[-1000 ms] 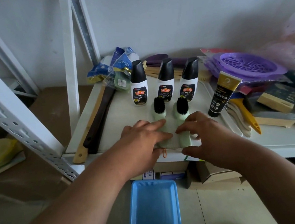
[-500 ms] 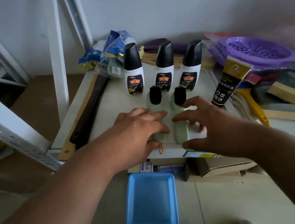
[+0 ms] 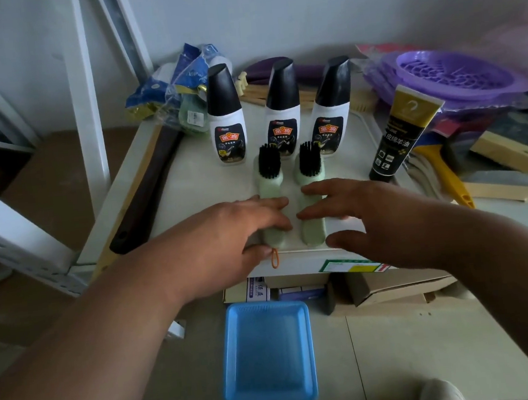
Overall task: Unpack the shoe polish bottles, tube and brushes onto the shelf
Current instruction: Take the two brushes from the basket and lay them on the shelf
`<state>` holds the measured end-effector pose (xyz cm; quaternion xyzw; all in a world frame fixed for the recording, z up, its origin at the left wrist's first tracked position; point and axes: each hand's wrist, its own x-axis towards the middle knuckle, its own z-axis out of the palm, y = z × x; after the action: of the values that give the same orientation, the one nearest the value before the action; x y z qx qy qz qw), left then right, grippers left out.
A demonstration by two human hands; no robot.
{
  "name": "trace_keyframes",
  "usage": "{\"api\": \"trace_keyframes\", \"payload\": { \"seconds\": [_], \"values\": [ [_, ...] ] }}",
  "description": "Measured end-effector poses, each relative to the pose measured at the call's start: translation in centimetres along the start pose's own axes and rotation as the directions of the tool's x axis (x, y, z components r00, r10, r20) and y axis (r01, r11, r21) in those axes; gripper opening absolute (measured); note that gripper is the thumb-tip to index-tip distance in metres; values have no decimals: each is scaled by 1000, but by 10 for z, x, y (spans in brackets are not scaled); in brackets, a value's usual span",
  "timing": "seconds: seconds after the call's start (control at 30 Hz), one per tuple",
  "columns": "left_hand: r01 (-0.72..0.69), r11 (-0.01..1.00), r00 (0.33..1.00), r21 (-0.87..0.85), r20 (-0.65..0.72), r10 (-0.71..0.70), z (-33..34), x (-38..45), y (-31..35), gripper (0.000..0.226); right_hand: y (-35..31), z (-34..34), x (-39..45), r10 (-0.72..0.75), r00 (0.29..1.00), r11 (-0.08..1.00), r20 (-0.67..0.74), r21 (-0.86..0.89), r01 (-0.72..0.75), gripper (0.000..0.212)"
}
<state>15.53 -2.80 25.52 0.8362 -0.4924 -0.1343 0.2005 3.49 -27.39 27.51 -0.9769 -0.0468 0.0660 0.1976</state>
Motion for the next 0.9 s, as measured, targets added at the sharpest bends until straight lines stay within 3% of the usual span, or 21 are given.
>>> {"api": "trace_keyframes", "payload": {
  "seconds": [0.3, 0.9],
  "values": [
    [26, 999, 999, -32, 23, -25, -4, -5, -3, 46, -11, 4, 6, 13, 999, 1000, -44, -6, -13, 36],
    [38, 997, 999, -65, 33, -36, -9, -11, -10, 47, -8, -3, 2, 18, 1000, 1000, -5, -23, -18, 35]
  ]
}}
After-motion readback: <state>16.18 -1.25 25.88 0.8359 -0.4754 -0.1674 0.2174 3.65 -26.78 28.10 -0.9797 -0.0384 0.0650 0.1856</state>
